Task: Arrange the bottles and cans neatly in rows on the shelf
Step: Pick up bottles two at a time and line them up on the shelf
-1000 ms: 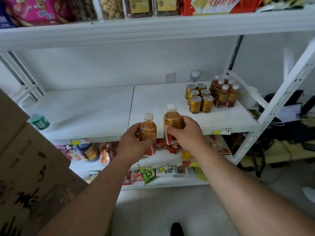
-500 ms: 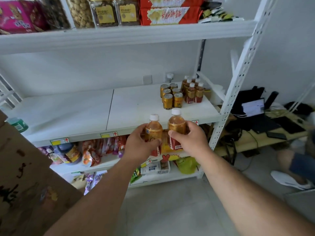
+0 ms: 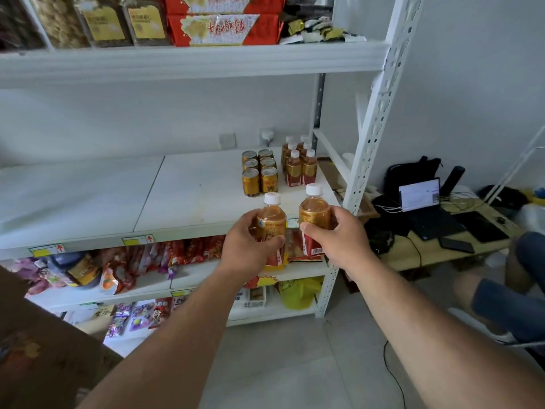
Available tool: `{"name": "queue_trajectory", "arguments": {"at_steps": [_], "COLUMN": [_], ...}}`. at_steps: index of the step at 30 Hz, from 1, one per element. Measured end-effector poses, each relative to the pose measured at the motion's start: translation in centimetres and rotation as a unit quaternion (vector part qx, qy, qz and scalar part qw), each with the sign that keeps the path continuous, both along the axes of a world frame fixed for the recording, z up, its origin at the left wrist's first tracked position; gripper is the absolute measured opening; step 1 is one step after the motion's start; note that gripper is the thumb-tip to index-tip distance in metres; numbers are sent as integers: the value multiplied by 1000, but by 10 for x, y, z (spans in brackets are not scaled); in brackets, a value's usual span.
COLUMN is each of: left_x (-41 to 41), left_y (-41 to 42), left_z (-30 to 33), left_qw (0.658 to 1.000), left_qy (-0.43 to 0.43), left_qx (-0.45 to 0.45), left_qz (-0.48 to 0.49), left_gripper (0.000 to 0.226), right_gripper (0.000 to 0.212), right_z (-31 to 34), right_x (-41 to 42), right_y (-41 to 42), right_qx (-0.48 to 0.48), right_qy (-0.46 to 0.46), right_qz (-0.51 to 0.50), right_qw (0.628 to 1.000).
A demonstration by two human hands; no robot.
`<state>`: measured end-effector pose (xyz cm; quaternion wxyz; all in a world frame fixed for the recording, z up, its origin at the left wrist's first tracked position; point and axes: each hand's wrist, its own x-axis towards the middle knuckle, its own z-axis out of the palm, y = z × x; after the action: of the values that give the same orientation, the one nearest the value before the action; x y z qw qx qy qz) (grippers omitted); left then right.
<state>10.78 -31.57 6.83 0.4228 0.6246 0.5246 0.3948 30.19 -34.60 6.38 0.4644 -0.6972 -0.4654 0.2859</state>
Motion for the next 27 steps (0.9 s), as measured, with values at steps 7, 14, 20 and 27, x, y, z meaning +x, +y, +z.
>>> {"name": "queue_trajectory", "arguments": {"at_steps": [7,14,20,27], "left_x": [38,66,91,127], "left_y": [54,138,188,235], "left_z": [-7,-22,-29,-45], "left_qw": [1000,1000,999,998], "left_qy": [20,26,36,45], "left_qx": [-1,-11,-23,-28], "left_qz": [6,-1,3,23], "left_gripper": [62,64,66,62], "right_gripper": [37,48,54,49], "right_z": [-13,-27,-35,-51], "right_x": [37,65,85,113], "right_y": [51,124,170,225], "right_qx": [-13,-17,-34,-53], "right_qy": [-6,8,19,31], "right_qz": [1,-14,-19,12], "right_qw": [1000,1000,999,998]}}
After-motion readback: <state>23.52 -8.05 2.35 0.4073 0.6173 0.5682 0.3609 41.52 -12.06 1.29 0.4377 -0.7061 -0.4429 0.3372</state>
